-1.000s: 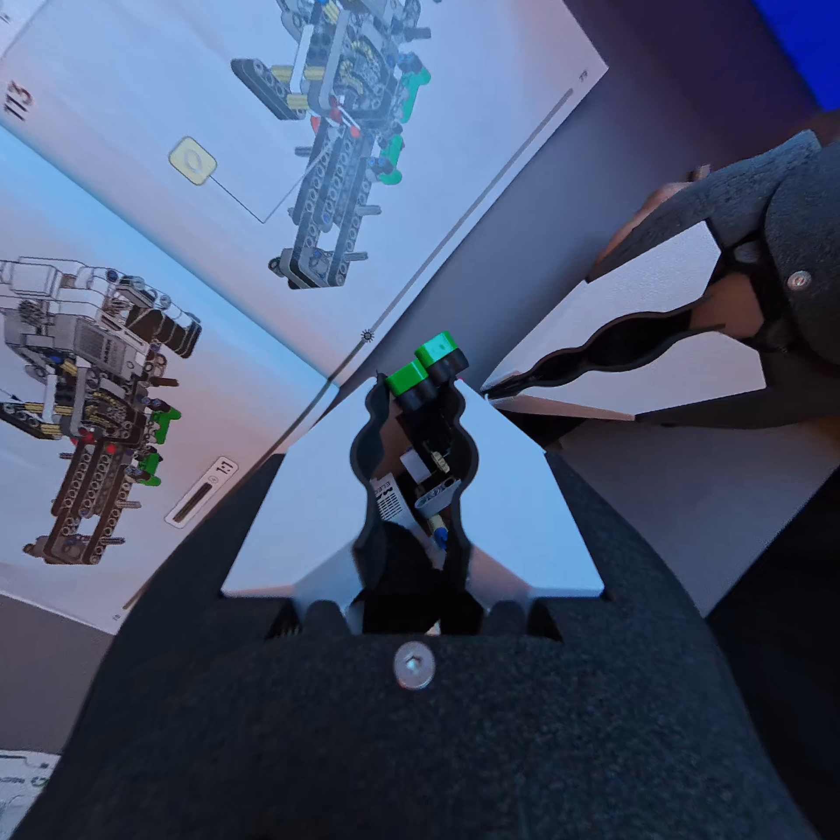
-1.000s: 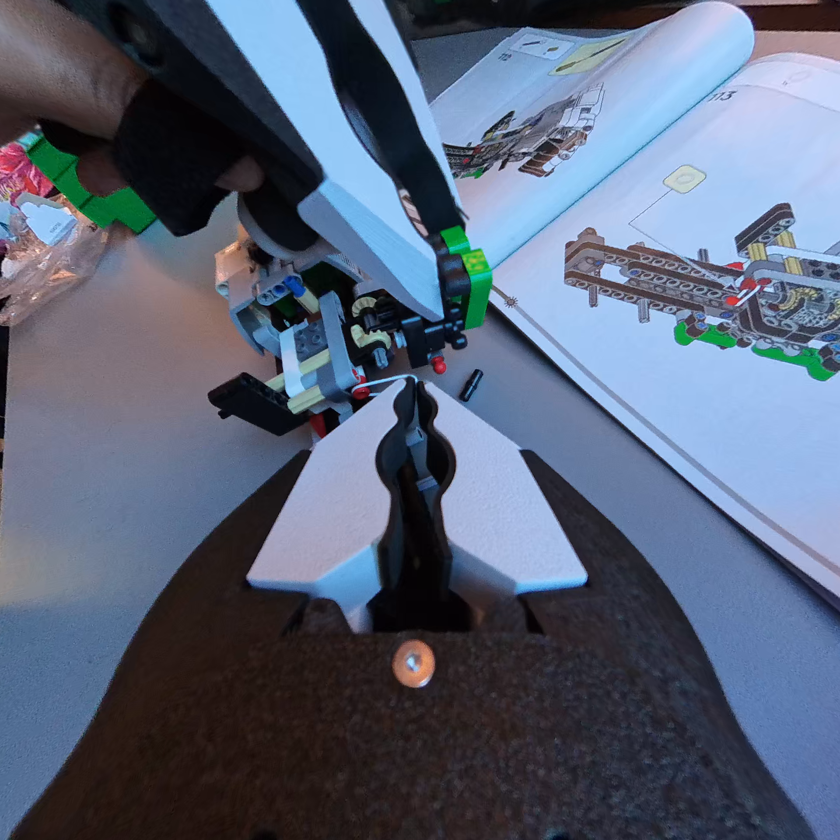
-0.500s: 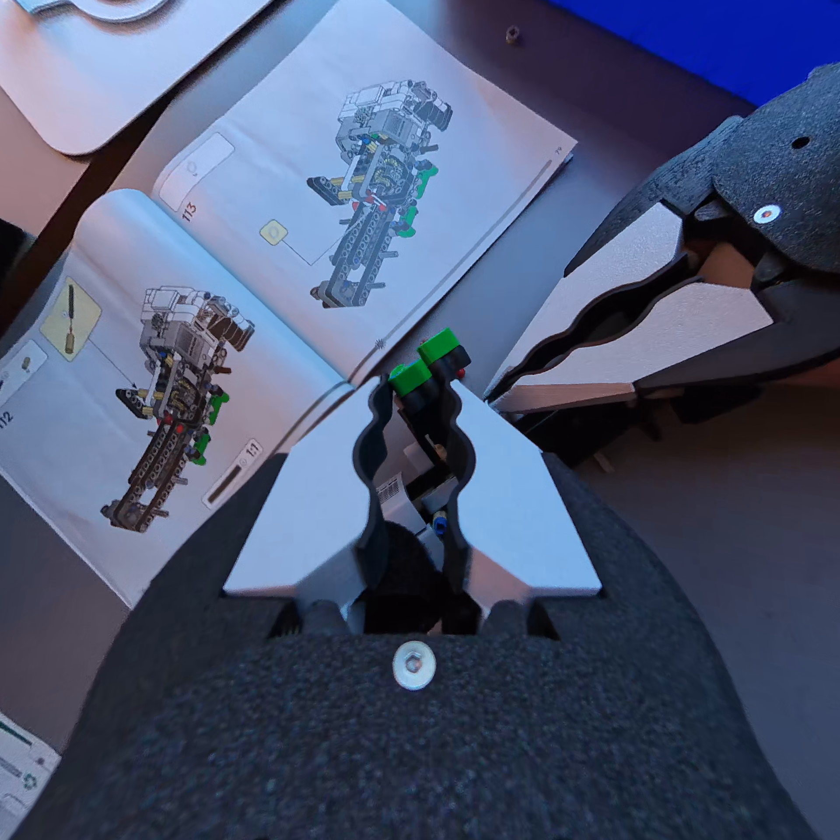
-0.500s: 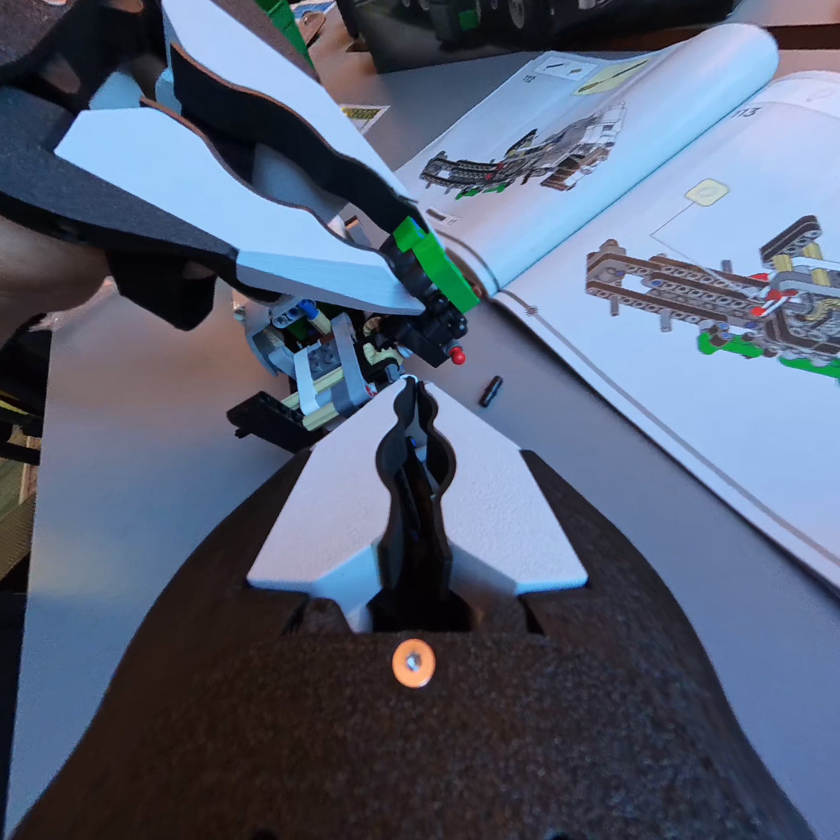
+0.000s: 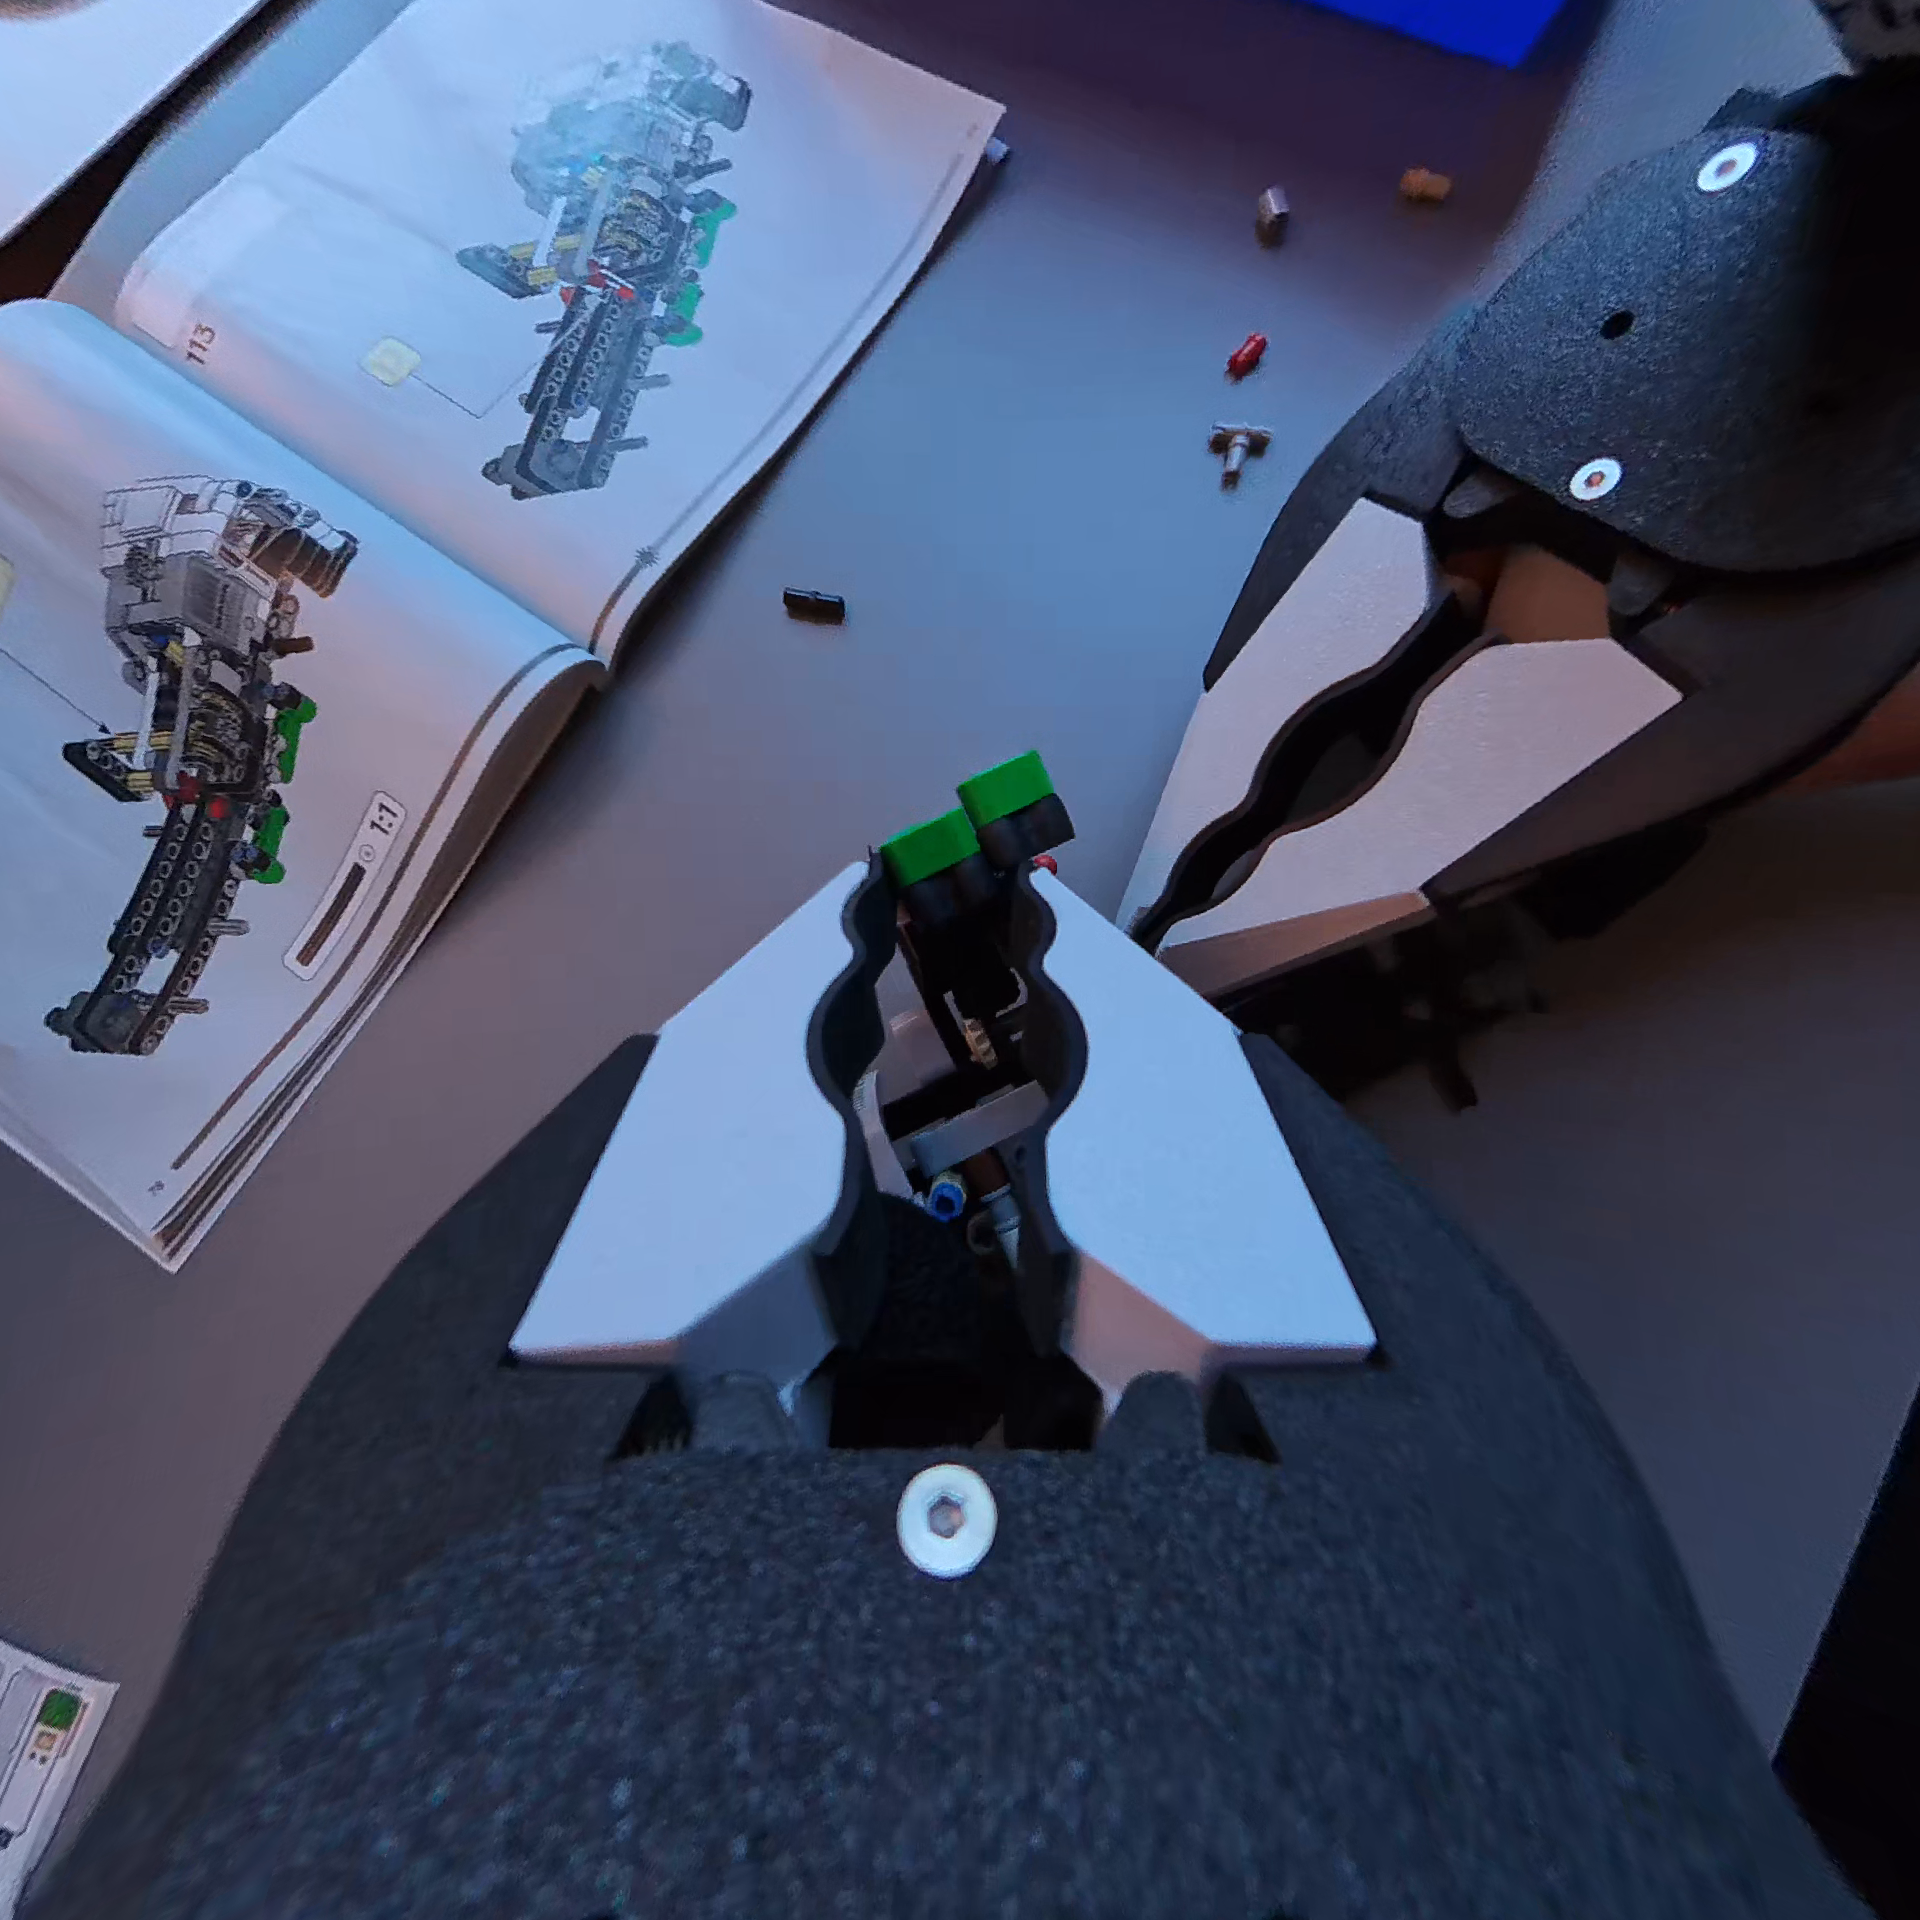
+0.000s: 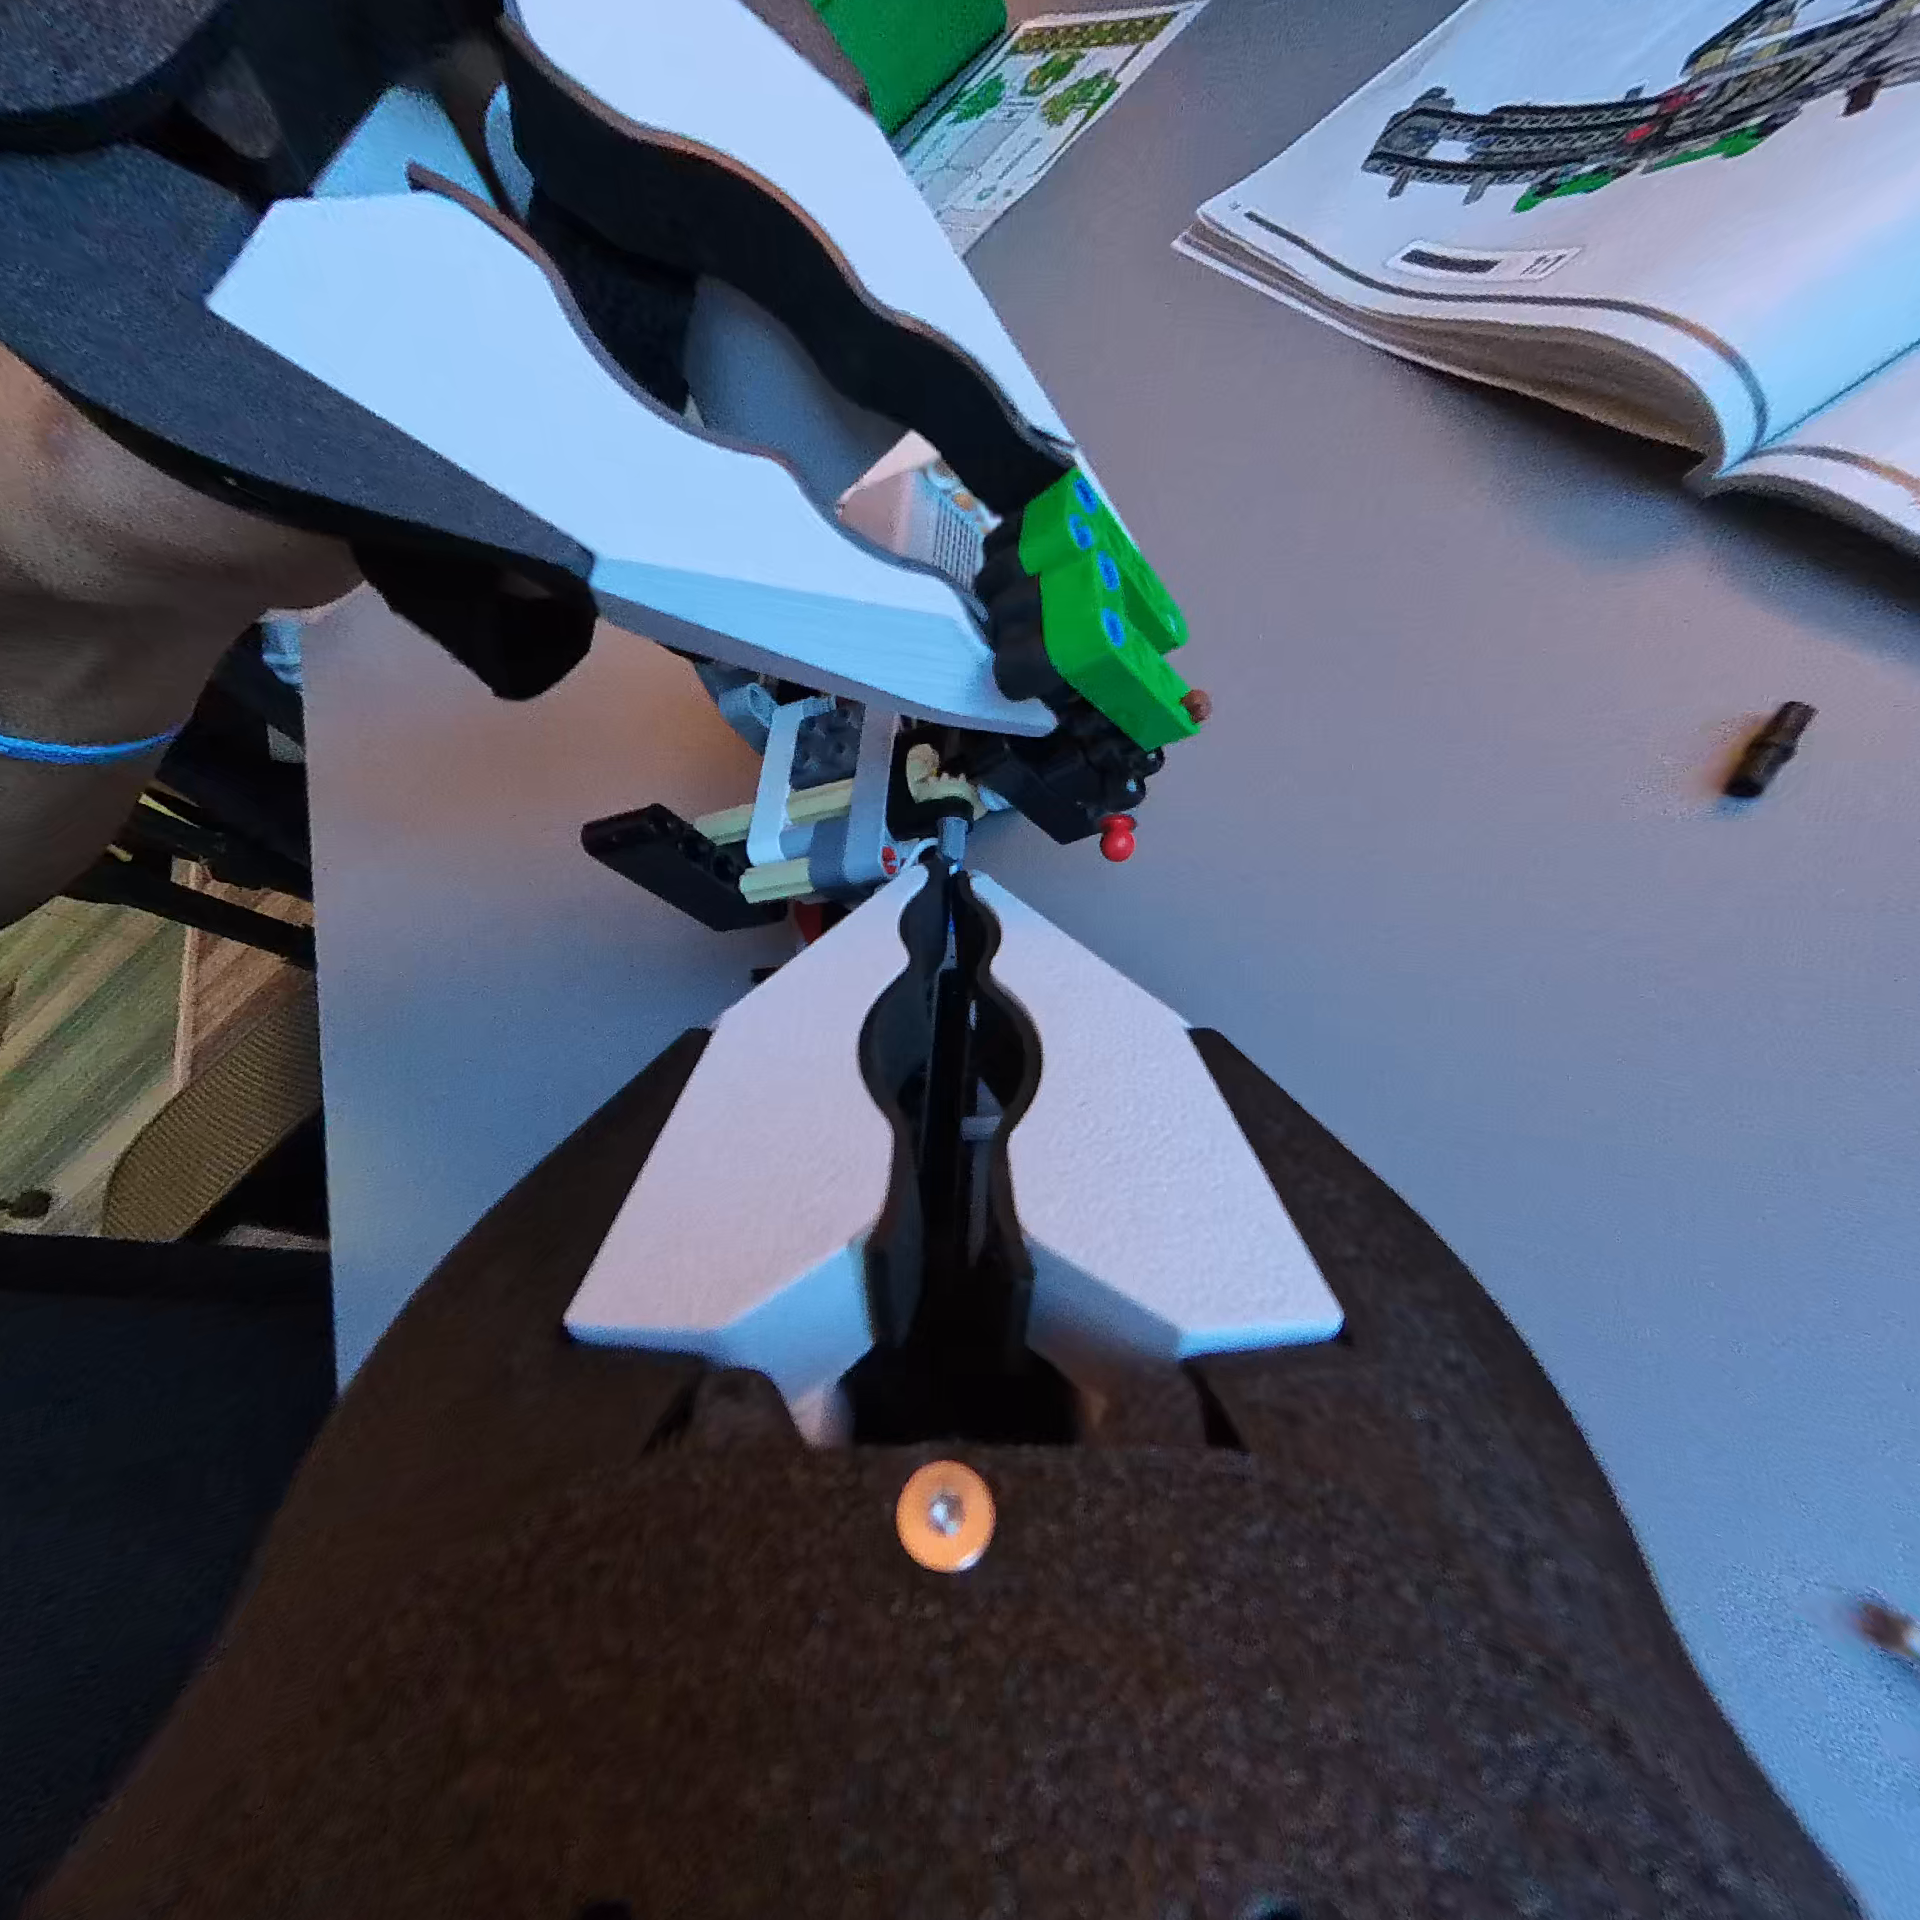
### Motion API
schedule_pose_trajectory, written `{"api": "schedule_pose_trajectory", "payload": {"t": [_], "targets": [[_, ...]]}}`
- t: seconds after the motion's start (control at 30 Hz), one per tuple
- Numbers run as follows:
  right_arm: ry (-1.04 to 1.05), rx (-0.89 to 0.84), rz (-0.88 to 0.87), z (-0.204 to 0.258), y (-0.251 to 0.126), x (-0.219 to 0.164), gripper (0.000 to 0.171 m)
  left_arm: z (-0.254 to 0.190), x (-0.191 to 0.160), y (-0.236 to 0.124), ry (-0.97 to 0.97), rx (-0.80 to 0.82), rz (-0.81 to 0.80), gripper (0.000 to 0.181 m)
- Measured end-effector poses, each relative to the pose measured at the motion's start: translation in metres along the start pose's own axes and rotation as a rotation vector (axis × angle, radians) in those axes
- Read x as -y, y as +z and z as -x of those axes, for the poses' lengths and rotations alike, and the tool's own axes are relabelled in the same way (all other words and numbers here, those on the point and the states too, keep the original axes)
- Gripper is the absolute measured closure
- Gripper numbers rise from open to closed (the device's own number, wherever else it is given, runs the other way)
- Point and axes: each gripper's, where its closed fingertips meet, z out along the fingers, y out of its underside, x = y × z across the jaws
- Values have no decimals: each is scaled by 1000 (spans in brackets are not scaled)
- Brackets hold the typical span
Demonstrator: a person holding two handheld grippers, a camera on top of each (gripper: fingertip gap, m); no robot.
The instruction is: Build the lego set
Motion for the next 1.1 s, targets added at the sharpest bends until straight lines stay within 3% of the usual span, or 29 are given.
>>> {"api": "schedule_pose_trajectory", "payload": {"t": [0.03, 0.5, 0.63, 0.7, 0.83, 0.97, 1.1], "targets": [[-2, -4, -5, 2, 1, -1, 171, -1, -2, -1, 5, -4, -4, 162], [-11, -53, -87, 1, -10, 3, 171, 1, -3, -7, -21, -7, -147, 166], [5, -174, -138, -25, -22, 9, 171, -4, -3, -8, 9, -12, -181, 166], [17, -125, -184, -26, -30, 16, 171, -4, -2, -9, 14, -4, -205, 166], [38, 1, -151, -13, -29, 14, 171, -2, -2, -9, -6, 2, -209, 166], [-122, 13, -66, 2, -21, 5, 171, 0, -1, -7, -13, 9, -200, 165], [-248, -150, 60, -18, -10, -8, 171, 0, 0, -6, 6, 20, -188, 164]]}}
